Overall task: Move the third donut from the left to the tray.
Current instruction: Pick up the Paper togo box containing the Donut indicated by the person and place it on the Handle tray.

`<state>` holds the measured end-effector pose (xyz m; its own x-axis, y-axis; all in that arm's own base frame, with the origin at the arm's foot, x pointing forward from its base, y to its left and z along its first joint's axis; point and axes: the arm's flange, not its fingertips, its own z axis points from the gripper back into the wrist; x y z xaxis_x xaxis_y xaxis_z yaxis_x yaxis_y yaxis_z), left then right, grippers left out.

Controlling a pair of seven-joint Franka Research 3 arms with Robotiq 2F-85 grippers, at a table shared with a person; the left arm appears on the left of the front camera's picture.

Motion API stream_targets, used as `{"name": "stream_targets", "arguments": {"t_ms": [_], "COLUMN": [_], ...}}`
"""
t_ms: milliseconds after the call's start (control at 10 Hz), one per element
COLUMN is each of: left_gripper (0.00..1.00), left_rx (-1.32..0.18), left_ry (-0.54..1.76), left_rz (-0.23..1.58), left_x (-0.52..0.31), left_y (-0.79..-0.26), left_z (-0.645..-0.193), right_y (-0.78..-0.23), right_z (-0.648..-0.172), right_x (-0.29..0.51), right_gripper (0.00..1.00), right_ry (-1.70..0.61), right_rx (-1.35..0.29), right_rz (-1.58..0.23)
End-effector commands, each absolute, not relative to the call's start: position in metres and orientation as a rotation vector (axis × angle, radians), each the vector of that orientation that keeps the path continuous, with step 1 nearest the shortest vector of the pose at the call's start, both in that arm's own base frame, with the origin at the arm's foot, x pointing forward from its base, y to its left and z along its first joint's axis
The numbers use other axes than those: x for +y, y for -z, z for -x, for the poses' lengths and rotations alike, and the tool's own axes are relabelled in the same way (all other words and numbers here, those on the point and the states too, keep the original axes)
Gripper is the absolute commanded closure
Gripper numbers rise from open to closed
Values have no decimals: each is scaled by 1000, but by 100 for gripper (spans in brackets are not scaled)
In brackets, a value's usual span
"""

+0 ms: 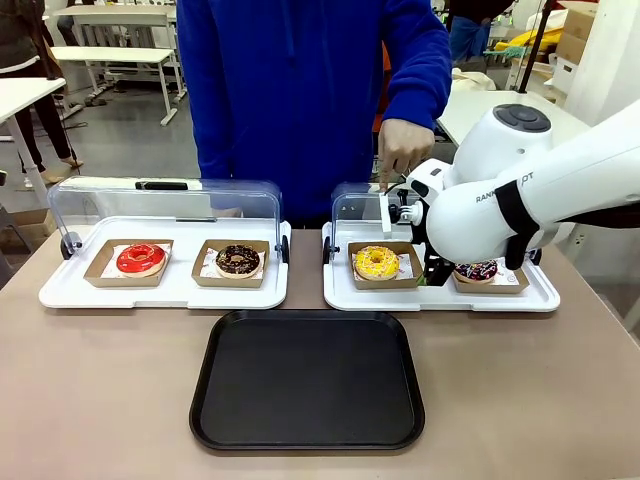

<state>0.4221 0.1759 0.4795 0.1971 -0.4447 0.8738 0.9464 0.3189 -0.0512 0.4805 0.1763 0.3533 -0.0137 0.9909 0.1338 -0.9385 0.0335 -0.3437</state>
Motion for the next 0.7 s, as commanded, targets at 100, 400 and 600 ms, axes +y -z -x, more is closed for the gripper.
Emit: {"name": "stream_targets", "arguments": {"t_ms": [100, 400, 600], "left_gripper": [0, 0, 0], "left_rx": [-903, -903, -903], "left_ry": [1104, 1104, 1104], "left_rz": [706, 706, 706], "left_x": [174, 174, 174], "left_y": [-482, -482, -482], "left_z": [-422, -422, -422], "right_y": [-342, -328, -323], "right_z": [-492, -503, -509], "right_x": [182, 181, 178], "right_gripper": [0, 0, 0], "right_ry": [-1576, -1577, -1570], "right_rx": [-384, -383, -375], "right_rz": [172, 179, 182]}}
